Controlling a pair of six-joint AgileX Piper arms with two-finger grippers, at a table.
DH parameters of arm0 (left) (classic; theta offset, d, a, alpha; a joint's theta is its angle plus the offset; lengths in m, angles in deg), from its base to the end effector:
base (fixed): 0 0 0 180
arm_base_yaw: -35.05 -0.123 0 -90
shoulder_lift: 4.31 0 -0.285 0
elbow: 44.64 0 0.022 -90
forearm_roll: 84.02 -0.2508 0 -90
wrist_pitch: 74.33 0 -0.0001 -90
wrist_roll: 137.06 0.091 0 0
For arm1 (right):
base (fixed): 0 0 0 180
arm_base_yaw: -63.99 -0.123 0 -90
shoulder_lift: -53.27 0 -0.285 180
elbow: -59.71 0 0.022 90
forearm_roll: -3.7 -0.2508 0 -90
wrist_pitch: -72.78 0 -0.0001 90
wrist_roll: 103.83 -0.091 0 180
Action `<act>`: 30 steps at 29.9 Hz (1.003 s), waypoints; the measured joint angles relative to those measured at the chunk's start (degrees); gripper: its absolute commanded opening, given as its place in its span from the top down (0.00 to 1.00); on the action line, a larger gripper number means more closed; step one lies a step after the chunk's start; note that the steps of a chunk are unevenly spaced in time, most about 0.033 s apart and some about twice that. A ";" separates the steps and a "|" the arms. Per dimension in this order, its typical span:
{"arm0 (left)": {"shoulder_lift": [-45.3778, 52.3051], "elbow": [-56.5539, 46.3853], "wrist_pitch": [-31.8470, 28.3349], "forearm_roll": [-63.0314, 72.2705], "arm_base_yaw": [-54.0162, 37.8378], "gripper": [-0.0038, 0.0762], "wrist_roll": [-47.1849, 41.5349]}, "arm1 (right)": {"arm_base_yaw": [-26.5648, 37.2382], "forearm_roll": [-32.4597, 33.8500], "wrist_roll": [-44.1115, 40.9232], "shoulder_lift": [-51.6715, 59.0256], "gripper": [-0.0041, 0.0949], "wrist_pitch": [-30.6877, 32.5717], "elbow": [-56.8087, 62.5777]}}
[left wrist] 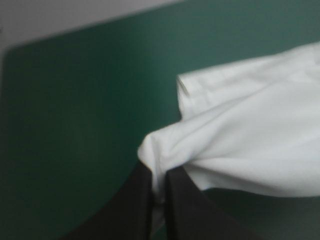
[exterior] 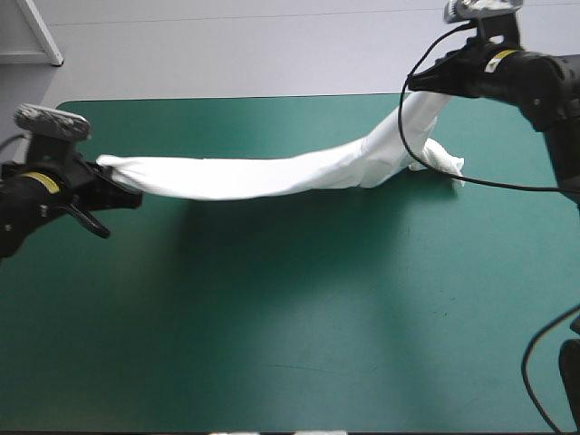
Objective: Fold the cloth
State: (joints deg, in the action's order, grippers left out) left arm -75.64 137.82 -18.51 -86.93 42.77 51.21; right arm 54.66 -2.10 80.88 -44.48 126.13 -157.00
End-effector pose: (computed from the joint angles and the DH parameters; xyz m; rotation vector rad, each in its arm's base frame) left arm 0.2081 -0.0244 0.4522 0.3096 2.1537 0.0675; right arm 0.3243 0.0608 0.5087 -0.2360 1.9826 0.1718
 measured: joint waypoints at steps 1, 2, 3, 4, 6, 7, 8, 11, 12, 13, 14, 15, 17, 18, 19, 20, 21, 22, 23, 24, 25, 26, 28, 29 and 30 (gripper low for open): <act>0.00 3.83 0.81 -2.37 0.00 0.93 -0.36 | 0.00 1.70 -0.84 1.02 0.98 0.60 -1.47; 0.02 6.80 1.94 -3.81 0.00 0.93 -1.17 | 0.00 3.42 -1.56 2.06 0.98 1.12 -3.21; 0.07 10.34 2.83 -6.59 0.00 0.93 -1.68 | 0.00 5.49 -2.34 3.30 0.98 1.72 -4.80; 0.19 13.64 3.68 -8.72 0.00 0.93 -1.93 | 0.00 7.46 -3.01 4.46 0.98 2.27 -6.26; 0.30 19.01 4.90 -11.90 0.00 0.93 -2.16 | 0.00 10.71 -3.94 6.54 0.98 3.42 -8.62; 0.36 22.16 5.58 -14.02 0.00 0.93 -2.32 | 0.00 11.71 -4.26 7.47 0.98 3.89 -9.74; 0.48 24.52 5.89 -15.58 0.06 0.93 -2.40 | 0.00 12.37 -4.72 8.38 0.98 4.12 -10.76; 0.60 30.36 6.10 -18.30 0.31 0.93 -2.31 | -0.02 12.53 -4.72 11.01 0.98 4.20 -13.48; 0.60 31.89 6.10 -18.53 0.42 0.93 -1.89 | -0.02 12.40 -4.72 11.78 0.98 4.20 -14.21; 0.60 33.69 5.87 -18.83 0.42 0.93 -1.45 | -0.07 12.13 -4.72 12.74 0.98 4.07 -15.11; 0.60 35.36 5.58 -19.08 0.42 0.93 -0.69 | -0.07 11.83 -4.72 13.72 0.98 3.68 -15.92; 0.60 36.56 5.38 -19.29 0.42 0.93 0.14 | -0.07 11.46 -4.72 14.69 0.98 3.02 -16.70; 0.72 39.25 4.70 -19.70 0.42 0.93 2.03 | -0.07 10.81 -4.72 16.55 0.98 1.33 -17.97; 0.79 40.47 4.39 -19.83 0.42 0.93 2.83 | -0.07 10.56 -4.72 17.25 0.98 0.60 -18.37; 0.85 41.77 3.98 -19.98 0.42 0.93 3.52 | -0.07 10.19 -4.72 18.14 0.98 -0.37 -18.84; 0.85 42.51 3.66 -20.08 0.42 0.93 4.02 | -0.07 9.91 -4.72 18.62 0.98 -1.07 -19.03; 0.90 43.12 3.25 -20.19 0.42 0.93 4.42 | -0.07 9.59 -4.34 19.07 0.98 -2.01 -19.16; 0.97 43.71 2.81 -20.25 0.42 0.93 4.67 | -0.07 9.33 -3.95 19.38 0.98 -2.74 -19.23; 1.09 43.95 2.50 -20.37 0.42 0.93 4.81 | -0.07 9.08 -3.59 19.51 0.98 -3.26 -19.28; 1.19 44.02 2.31 -20.50 0.42 0.93 4.89 | -0.07 8.90 -3.42 19.51 0.98 -3.84 -19.34; 1.16 44.07 2.17 -20.62 0.42 0.93 4.99 | -0.07 8.50 -3.30 19.51 0.98 -4.39 -19.34; 1.16 44.07 2.10 -20.74 0.42 0.93 4.99 | -0.07 8.31 -3.22 19.40 0.98 -4.89 -19.34; 0.60 44.07 1.84 -21.22 0.42 0.93 4.99 | -0.07 7.74 -3.19 18.70 0.98 -6.13 -19.34; 0.06 44.07 1.46 -21.44 0.42 0.93 5.03 | -0.07 7.67 -3.14 18.27 0.98 -6.89 -19.34; -0.57 44.14 1.12 -21.66 0.42 0.93 5.03 | -0.07 7.67 -3.14 17.70 0.98 -7.90 -19.34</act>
State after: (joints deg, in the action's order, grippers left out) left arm -76.21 181.96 -17.39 -108.59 43.19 56.24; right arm 54.59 5.58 77.75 -26.78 118.24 -176.34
